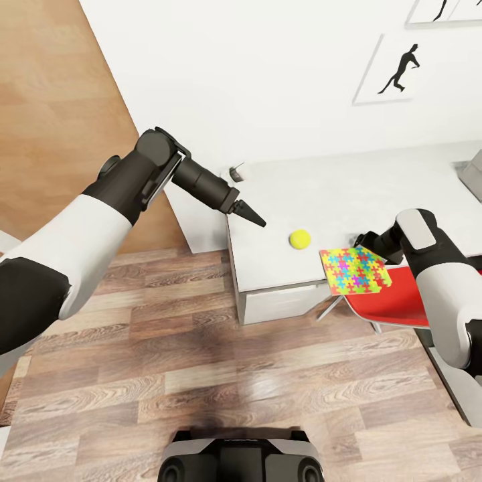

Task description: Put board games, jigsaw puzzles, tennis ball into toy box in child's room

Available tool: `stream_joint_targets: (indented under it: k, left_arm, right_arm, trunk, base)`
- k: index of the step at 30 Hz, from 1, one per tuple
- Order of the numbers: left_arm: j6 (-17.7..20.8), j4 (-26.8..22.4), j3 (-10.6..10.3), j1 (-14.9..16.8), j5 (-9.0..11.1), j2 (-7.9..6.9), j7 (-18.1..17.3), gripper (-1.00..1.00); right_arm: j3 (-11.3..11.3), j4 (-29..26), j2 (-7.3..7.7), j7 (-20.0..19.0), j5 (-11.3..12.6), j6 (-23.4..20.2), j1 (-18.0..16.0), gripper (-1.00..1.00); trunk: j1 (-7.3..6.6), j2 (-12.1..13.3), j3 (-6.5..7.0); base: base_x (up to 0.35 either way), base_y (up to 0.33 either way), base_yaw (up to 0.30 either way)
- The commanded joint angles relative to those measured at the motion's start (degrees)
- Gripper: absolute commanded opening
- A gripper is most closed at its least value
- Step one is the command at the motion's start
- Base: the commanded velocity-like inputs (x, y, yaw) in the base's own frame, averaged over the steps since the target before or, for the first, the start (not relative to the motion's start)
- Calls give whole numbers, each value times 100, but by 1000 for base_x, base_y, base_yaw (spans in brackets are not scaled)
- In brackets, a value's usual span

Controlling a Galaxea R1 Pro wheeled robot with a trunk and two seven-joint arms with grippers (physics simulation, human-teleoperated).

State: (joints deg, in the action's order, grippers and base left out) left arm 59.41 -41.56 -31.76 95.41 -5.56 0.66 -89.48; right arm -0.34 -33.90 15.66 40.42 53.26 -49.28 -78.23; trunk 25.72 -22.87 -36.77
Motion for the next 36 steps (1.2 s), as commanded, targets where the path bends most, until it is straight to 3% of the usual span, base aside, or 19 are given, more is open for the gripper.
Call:
stream_joint_targets:
  k: [1,14,36]
  left_arm:
    - [59,-2,2,5,-59,-1,-52,100]
    - [59,-2,-3,4,-59,-8,-52,100]
    - [59,-2,-5,4,-59,-119,-52,100]
  right_arm:
    - [-2,134,4,53,-61,-4,-1,100]
    - [-9,-1052,9,84,-59,16,-37,100]
    - [-45,-1654,37,93,-58,-422,-34,100]
  trunk:
    - [6,-5,-9]
    - [6,-5,-9]
    - [6,-5,-9]
  base:
    - [0,0,0]
    - [0,0,0]
    - [0,0,0]
